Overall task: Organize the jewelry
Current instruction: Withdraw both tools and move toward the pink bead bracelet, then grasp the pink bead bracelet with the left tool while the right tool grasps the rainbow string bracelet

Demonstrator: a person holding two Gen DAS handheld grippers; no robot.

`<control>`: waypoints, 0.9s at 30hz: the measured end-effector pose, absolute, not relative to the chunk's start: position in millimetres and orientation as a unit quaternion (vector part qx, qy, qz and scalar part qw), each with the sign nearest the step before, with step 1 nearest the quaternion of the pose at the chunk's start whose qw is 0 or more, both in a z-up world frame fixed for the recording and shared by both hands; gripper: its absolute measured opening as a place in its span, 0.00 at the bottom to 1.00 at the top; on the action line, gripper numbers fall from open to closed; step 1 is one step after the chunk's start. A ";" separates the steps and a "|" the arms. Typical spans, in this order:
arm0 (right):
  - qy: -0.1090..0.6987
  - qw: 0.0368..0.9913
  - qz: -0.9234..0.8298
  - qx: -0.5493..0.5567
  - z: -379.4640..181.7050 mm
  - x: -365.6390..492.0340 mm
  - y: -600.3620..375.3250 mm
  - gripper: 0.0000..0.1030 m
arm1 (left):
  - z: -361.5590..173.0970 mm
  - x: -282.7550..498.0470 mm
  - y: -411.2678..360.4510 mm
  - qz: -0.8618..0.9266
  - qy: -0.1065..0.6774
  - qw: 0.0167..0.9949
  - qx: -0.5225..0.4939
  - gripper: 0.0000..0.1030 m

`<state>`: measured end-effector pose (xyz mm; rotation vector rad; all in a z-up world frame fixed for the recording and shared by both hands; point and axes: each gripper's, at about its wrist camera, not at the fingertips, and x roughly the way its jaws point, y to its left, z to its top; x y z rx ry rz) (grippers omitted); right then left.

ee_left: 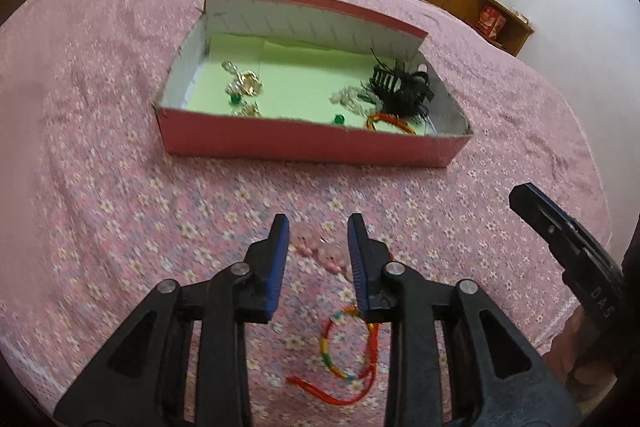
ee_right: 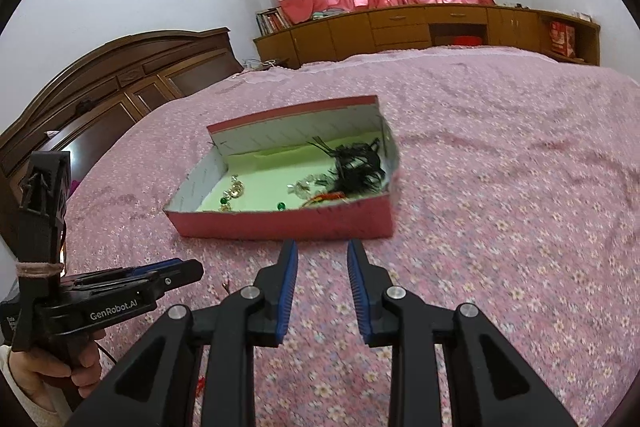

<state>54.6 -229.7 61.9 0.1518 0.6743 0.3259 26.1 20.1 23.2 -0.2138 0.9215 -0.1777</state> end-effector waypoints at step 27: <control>0.346 0.920 0.155 0.102 43.7 44.4 -249.7 0.28 | -15.6 36.2 -18.9 -0.085 0.459 0.883 -0.060 0.19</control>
